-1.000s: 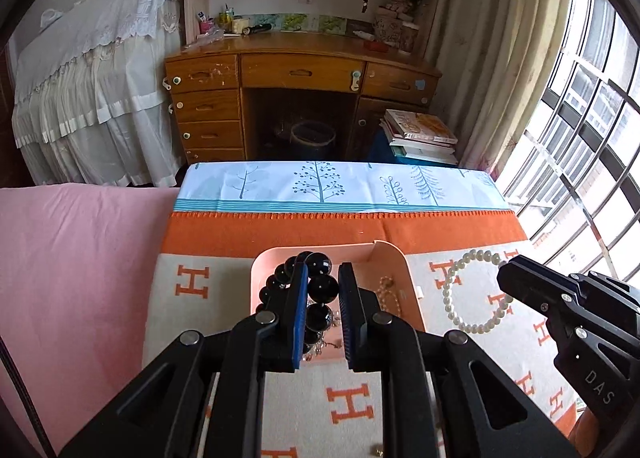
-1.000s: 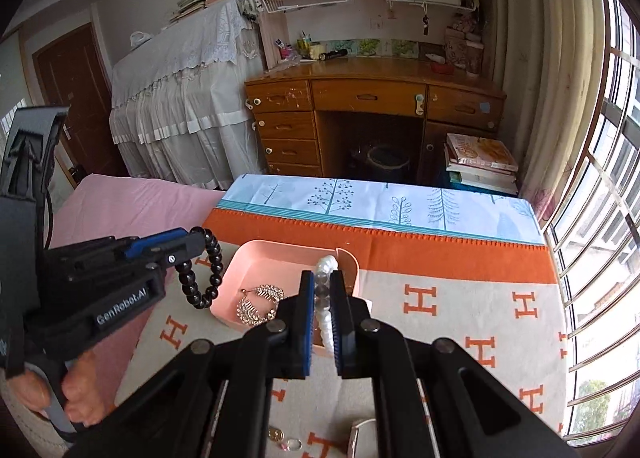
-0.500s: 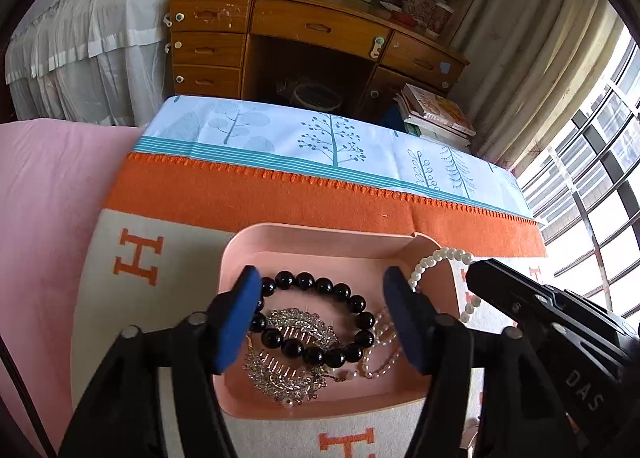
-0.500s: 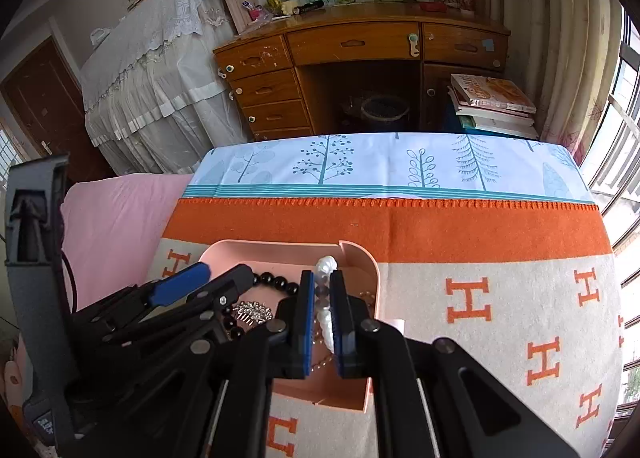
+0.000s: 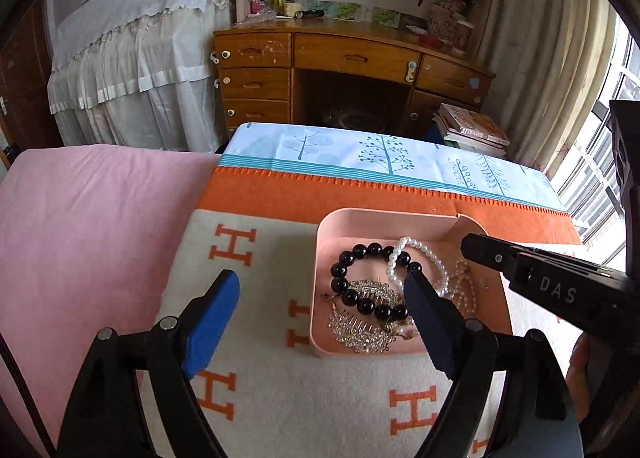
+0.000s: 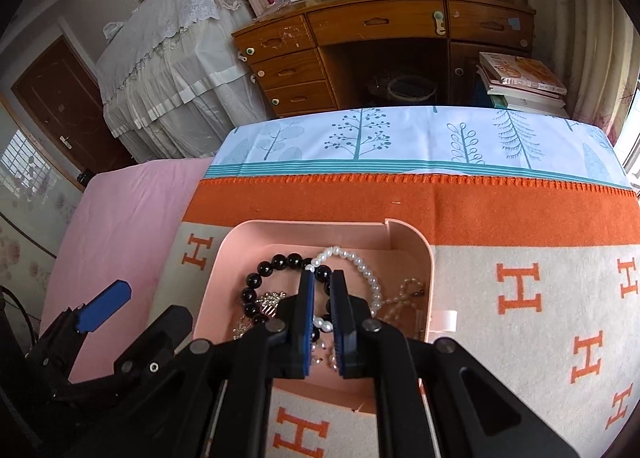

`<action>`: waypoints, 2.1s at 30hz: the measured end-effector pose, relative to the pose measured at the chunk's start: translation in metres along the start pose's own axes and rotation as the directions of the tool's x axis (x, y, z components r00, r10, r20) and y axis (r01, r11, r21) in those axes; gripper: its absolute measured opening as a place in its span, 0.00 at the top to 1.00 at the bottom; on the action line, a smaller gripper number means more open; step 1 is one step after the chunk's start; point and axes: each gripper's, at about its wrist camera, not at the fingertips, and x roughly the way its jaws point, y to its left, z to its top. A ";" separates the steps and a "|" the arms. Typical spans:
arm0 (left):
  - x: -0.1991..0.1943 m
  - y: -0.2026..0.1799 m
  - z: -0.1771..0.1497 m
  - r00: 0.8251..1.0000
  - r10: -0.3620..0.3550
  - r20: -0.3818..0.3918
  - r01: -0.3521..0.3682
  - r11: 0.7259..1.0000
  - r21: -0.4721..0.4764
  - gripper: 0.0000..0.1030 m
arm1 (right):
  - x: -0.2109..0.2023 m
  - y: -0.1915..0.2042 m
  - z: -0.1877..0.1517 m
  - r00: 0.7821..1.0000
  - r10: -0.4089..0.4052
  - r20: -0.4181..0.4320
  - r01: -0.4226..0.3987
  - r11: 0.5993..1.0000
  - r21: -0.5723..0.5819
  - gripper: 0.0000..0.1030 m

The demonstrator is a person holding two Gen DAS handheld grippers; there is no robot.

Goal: Organize jewelry
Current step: 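Carry both bracelets into the pink tray and open both tools, then grasp the red beaded bangle with the left tool while the right tool moves to the pink watch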

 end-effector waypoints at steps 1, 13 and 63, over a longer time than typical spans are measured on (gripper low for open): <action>-0.002 0.003 -0.003 1.000 0.007 0.000 -0.007 1.000 -0.005 0.20 | -0.003 0.000 -0.001 1.000 0.004 0.004 -0.004 1.000 0.002 0.92; -0.043 0.021 -0.035 1.000 0.017 -0.017 -0.018 0.999 -0.032 0.20 | -0.049 -0.007 -0.052 0.998 0.063 0.025 -0.064 0.998 0.022 0.92; -0.051 0.004 -0.192 0.934 -0.055 -0.353 0.103 0.988 0.119 0.45 | -0.105 -0.030 -0.225 0.999 -0.041 0.030 0.043 0.996 -0.074 0.91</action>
